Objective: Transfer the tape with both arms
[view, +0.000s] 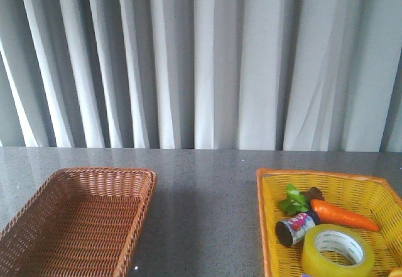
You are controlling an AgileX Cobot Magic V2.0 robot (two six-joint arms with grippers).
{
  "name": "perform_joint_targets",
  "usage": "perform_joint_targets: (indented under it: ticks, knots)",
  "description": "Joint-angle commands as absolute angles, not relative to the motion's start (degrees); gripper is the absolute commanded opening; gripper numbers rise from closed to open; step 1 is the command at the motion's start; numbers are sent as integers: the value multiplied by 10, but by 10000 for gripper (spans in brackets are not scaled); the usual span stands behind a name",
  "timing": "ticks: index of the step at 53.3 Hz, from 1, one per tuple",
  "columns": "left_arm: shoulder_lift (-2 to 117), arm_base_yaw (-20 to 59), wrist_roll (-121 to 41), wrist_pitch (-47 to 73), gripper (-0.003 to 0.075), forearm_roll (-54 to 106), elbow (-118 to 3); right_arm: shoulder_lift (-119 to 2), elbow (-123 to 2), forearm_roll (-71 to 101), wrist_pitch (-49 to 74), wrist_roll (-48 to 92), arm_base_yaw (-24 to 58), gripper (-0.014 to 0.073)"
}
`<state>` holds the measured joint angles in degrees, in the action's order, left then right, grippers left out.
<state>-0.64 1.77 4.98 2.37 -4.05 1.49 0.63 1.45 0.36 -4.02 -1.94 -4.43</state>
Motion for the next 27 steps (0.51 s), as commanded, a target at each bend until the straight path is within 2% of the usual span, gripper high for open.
perform_joint_targets:
  ticks: [1, 5, 13, 27]
  knots:
    - [-16, 17, 69, -56, -6, -38, -11, 14, 16, 16, -177, -35, -45, -8]
    - [-15, 17, 89, -81, -6, -38, -27, 9, -1, 0, -213, -41, -45, -8]
    - [17, 17, 98, -146, -6, -39, -76, -57, -80, -39, -162, -57, -45, -8]
    - [244, 21, 39, -114, -6, -39, -279, -273, -269, -78, -142, -77, -45, -8]
